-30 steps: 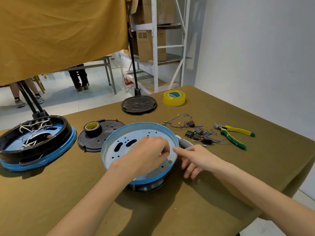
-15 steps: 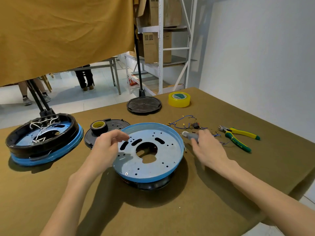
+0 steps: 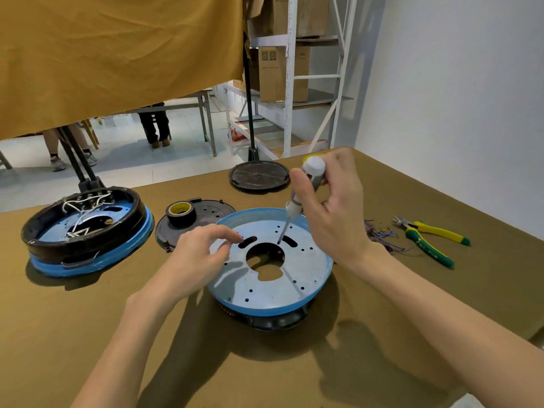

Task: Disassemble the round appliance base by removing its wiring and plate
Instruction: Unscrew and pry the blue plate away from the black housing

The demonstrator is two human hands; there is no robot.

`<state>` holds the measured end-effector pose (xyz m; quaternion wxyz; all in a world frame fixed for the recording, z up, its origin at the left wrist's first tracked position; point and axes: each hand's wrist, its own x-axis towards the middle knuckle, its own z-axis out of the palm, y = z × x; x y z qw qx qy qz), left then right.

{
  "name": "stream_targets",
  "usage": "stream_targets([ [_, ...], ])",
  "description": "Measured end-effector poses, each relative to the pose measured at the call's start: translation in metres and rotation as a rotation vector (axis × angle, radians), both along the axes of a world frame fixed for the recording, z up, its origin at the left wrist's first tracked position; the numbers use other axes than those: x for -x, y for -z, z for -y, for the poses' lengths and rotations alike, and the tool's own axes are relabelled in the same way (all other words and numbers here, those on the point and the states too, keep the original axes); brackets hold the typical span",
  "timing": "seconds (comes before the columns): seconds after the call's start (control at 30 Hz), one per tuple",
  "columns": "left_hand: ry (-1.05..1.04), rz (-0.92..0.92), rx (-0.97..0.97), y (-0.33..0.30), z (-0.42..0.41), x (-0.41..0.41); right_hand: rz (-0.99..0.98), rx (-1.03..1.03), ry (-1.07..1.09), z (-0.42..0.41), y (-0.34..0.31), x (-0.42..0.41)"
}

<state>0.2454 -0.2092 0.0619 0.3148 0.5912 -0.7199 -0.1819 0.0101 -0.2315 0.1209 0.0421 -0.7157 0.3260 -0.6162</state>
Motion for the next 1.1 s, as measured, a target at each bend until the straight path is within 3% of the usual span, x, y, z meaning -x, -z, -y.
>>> stream_targets([
  [0.13, 0.256, -0.045, -0.070, -0.003, -0.009, 0.039, 0.064, -0.301, -0.330, -0.002, -0.001, -0.012],
  [0.27, 0.354, -0.121, -0.138, 0.007, -0.007, 0.077, 0.123, -0.385, -0.312, 0.000, 0.006, 0.002],
  [0.77, 0.370, -0.044, -0.118, 0.022, 0.014, 0.099, 0.107, -0.398, -0.246, -0.002, 0.016, 0.014],
  [1.1, 0.413, -0.068, -0.101, 0.022, 0.008, 0.102, 0.345, -0.413, -0.136, -0.004, 0.023, 0.005],
])
